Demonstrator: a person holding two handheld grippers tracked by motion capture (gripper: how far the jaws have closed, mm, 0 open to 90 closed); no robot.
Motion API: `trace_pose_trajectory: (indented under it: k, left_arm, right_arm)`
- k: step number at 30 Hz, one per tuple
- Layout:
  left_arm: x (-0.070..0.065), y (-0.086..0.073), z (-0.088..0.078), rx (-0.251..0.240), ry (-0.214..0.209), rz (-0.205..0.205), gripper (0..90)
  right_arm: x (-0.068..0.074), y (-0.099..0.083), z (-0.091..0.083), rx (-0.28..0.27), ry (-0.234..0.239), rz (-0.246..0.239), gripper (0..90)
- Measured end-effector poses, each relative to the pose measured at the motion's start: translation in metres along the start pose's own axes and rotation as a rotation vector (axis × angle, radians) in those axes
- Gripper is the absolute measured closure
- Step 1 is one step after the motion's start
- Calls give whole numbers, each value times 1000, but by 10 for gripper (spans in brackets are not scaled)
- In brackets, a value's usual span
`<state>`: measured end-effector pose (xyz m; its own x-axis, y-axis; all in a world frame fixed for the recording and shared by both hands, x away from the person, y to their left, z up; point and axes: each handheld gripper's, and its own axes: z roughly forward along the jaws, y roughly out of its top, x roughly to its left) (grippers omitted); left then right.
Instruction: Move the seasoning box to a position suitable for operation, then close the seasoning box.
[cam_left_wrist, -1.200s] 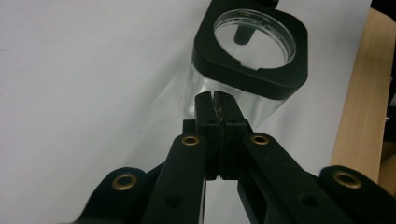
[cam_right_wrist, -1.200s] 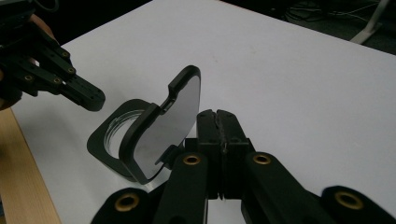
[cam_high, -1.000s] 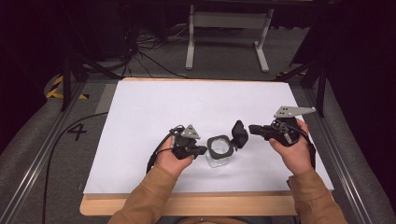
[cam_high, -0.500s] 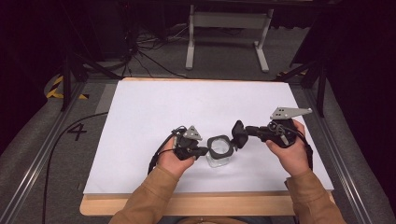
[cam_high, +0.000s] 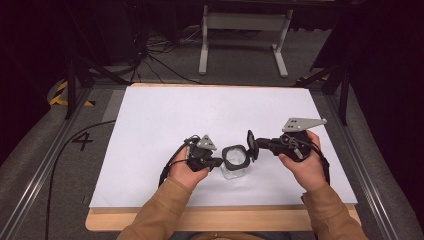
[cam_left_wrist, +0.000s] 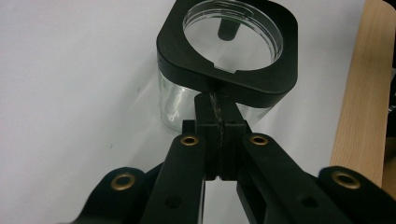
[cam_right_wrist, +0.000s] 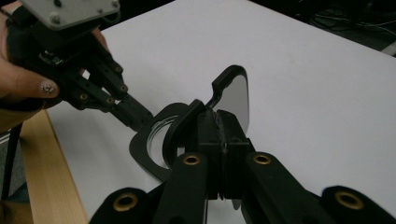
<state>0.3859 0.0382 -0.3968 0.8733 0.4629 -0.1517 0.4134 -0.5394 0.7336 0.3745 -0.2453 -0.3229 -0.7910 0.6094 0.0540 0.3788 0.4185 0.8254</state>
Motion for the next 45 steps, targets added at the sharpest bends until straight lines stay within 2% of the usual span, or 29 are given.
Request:
trace_pose_trajectory:
  k: [3,5,13,17,18,23,25,27,29,34,35,38,41,45]
  left_arm:
    - [0,-1,0,-2,-2,-2,896]
    - [0,-1,1,2,-5,0,896]
    - [0,-1,1,2,-5,-2,890]
    - [0,-1,1,2,-6,-2,887]
    - [0,-1,1,2,-7,-2,888]
    - [0,-1,0,-7,-12,-9,889]
    - [1,-1,-2,-7,-12,-1,880]
    - [3,1,-8,-14,7,-4,877]
    - [8,4,-14,-31,11,-12,875]
    - [21,8,-29,-76,47,-36,875]
    - [25,8,-31,-81,63,-40,874]
    - [31,8,-34,-99,63,-64,877]
    - [41,7,-35,-109,67,-85,876]
    - [45,9,-36,-129,56,-107,874]
  right_arm:
    - [9,0,11,29,27,-35,899]
    - [14,-1,17,48,27,-57,898]
    - [23,-7,38,100,72,-72,898]
    - [27,-11,48,140,83,-86,899]
    - [28,-12,51,135,81,-90,898]
    - [29,-12,50,136,78,-97,899]
    - [29,-10,44,107,75,-104,899]
    - [27,-10,41,96,70,-101,899]
    - [21,-11,30,75,53,-80,899]
    - [6,-20,14,71,15,-21,899]
    - [5,-21,10,71,10,-20,900]
    - [3,-24,3,73,20,-27,900]
    - [1,-29,-2,106,31,-24,900]
    - [-2,-40,5,168,44,-10,900]
